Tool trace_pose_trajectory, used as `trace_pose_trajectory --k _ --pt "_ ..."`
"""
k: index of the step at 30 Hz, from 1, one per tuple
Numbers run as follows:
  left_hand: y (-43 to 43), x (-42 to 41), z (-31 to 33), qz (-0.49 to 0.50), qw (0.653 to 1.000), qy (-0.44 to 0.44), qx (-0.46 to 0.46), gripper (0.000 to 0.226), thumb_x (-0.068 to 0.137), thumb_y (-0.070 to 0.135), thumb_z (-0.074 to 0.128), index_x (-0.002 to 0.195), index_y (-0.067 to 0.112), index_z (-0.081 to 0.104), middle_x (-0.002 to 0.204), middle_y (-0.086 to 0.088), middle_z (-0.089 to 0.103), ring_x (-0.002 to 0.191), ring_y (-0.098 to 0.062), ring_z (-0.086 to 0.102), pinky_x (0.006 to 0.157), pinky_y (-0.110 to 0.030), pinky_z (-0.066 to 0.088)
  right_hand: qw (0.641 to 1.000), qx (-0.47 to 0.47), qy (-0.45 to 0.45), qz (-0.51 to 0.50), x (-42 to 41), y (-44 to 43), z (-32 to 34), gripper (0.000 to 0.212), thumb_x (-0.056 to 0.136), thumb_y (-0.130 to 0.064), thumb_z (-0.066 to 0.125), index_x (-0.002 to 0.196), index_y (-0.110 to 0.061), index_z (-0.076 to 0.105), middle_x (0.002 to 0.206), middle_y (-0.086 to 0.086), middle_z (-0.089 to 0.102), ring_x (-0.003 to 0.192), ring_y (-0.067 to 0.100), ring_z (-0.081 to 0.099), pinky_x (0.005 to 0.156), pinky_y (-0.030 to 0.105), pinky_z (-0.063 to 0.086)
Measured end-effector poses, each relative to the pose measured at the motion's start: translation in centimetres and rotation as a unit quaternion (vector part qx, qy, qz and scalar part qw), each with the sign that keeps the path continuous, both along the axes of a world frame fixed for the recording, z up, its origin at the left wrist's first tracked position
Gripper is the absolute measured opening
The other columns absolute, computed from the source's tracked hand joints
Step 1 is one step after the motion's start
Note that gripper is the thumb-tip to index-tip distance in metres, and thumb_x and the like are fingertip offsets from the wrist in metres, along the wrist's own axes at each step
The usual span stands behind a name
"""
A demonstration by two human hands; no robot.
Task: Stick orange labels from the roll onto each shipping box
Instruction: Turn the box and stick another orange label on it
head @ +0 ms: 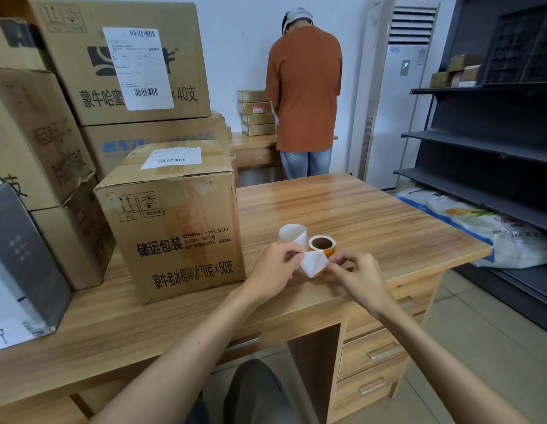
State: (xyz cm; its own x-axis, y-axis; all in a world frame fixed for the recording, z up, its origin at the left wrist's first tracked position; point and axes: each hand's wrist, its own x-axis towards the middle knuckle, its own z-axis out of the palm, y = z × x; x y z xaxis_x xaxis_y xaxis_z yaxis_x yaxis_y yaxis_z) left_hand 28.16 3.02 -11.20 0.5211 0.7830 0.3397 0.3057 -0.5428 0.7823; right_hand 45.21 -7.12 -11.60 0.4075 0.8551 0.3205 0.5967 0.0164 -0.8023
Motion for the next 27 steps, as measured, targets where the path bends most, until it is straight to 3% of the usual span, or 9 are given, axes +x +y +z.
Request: trace_pose_trajectory --k 2,4,7,11,15,18,20,23,27 --pt "-0.2 0.0 0.0 0.005 1.000 0.000 -0.004 0.016 0.098 0.010 0.061 0.101 0.009 0.076 0.081 0.001 0.067 0.069 -0.013 0.062 0.061 -0.036 0.059 1.000 0.003 0.019 0.002 0.3 -0.6 0.2 0.018 0.068 -0.047 0.061 0.071 -0.030 0.068 0.071 -0.004 0.067 0.073 0.021 0.062 0.073 0.042 0.051" --pt "-0.3 0.0 0.2 0.011 1.000 -0.001 -0.005 0.017 0.098 0.008 0.060 0.101 0.008 0.077 0.080 0.001 0.067 0.066 -0.011 0.060 0.060 -0.034 0.058 0.999 0.008 0.041 -0.001 0.6 -1.3 0.4 0.010 0.075 -0.030 0.066 0.067 -0.025 0.066 0.070 -0.002 0.066 0.070 0.019 0.059 0.069 0.039 0.048" --pt "-0.4 0.0 0.4 0.022 1.000 -0.006 -0.010 0.018 0.098 0.008 0.060 0.101 0.009 0.077 0.078 -0.001 0.066 0.060 -0.009 0.058 0.056 -0.032 0.056 0.998 0.023 0.060 -0.003 1.1 -2.3 0.7 0.022 0.081 -0.008 0.066 0.063 -0.020 0.062 0.069 0.005 0.063 0.066 0.012 0.051 0.066 0.035 0.042" --pt "-0.5 0.0 1.0 0.022 1.000 -0.008 -0.015 0.018 0.097 0.006 0.060 0.101 0.009 0.077 0.077 -0.011 0.068 0.058 -0.011 0.058 0.051 -0.024 0.052 0.996 0.058 0.070 -0.015 1.4 -3.0 1.3 0.020 0.082 -0.005 0.064 0.065 -0.016 0.062 0.072 0.008 0.063 0.070 0.019 0.053 0.068 0.035 0.043" --pt "-0.7 -0.3 1.6 0.022 1.000 -0.006 -0.013 0.017 0.097 0.006 0.061 0.100 0.007 0.077 0.074 -0.003 0.063 0.049 -0.005 0.056 0.048 -0.021 0.049 0.991 0.112 0.060 -0.046 1.2 -3.3 2.2 0.017 0.083 -0.008 0.061 0.067 -0.013 0.058 0.070 0.010 0.060 0.067 0.017 0.052 0.066 0.036 0.042" --pt "-1.0 -0.9 2.2 0.021 1.000 0.006 0.007 0.022 0.099 0.018 0.063 0.119 0.014 0.073 0.092 -0.001 0.065 0.052 -0.006 0.055 0.052 -0.025 0.052 0.988 0.134 -0.033 -0.065 0.8 -3.1 2.8 0.013 0.082 -0.017 0.063 0.071 -0.019 0.056 0.067 -0.001 0.057 0.066 0.019 0.055 0.064 0.040 0.045" --pt "-1.2 -1.4 2.8 0.037 0.999 0.008 0.037 0.028 0.099 0.024 0.064 0.126 0.018 0.070 0.105 0.005 0.066 0.058 -0.004 0.053 0.066 -0.026 0.051 0.978 0.152 -0.126 -0.073 0.1 -2.8 3.3 0.015 0.084 -0.019 0.065 0.074 -0.022 0.055 0.069 -0.006 0.054 0.064 0.013 0.053 0.059 0.039 0.046" --pt "-2.4 -2.4 4.8 0.061 0.996 -0.031 0.059 0.016 0.097 0.029 0.066 0.108 0.024 0.077 0.098 0.013 0.069 0.075 0.000 0.057 0.070 -0.012 0.043 0.950 0.188 -0.236 -0.077 -2.1 -2.3 4.4 0.015 0.089 -0.027 0.063 0.078 -0.023 0.054 0.074 -0.010 0.051 0.060 0.008 0.049 0.051 0.034 0.042" --pt "-4.5 -4.2 7.6 0.077 0.989 -0.120 0.033 0.013 0.093 0.035 0.072 0.082 0.031 0.078 0.081 0.014 0.072 0.072 -0.002 0.061 0.067 -0.018 0.046 0.916 0.224 -0.328 -0.055 -5.4 -1.3 5.6 0.017 0.090 -0.034 0.052 0.083 -0.020 0.056 0.080 -0.006 0.053 0.054 0.019 0.055 0.041 0.034 0.038"
